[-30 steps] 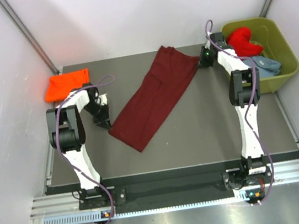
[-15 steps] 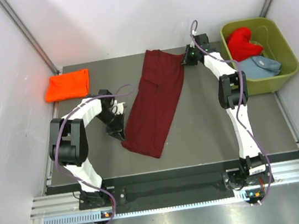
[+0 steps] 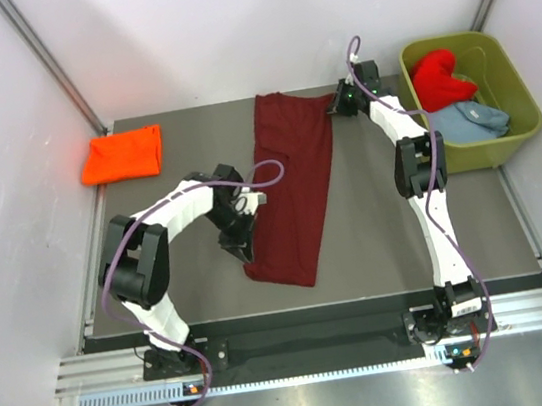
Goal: Fold and stack the t-shirts
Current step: Fold the tshirt
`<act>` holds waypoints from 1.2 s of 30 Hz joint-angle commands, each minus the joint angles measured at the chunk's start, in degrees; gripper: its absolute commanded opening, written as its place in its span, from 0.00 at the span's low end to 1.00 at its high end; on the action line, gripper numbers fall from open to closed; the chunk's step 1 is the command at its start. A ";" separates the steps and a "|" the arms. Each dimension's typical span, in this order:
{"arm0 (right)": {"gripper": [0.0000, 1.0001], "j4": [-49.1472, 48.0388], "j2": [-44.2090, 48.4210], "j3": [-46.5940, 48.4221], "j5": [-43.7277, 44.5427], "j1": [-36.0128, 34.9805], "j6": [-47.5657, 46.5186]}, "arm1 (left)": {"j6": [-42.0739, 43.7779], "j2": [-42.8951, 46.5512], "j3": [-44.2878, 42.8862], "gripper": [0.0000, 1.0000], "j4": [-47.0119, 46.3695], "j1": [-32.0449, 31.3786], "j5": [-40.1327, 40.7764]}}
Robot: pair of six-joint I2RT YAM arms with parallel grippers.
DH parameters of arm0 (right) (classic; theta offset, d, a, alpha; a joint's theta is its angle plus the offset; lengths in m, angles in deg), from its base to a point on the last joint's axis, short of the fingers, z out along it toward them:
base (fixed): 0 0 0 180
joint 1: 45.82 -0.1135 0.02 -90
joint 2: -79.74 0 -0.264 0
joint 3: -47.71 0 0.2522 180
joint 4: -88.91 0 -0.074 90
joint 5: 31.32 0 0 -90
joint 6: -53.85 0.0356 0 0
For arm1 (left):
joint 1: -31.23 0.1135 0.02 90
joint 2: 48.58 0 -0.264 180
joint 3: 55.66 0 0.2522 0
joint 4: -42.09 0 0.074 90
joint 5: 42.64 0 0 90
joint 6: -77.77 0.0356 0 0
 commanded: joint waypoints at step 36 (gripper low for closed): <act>0.57 6.19 57.43 -66.44 -9.93 0.33 6.28 | -13.35 6.95 3.08 0.68 -6.47 -3.33 0.71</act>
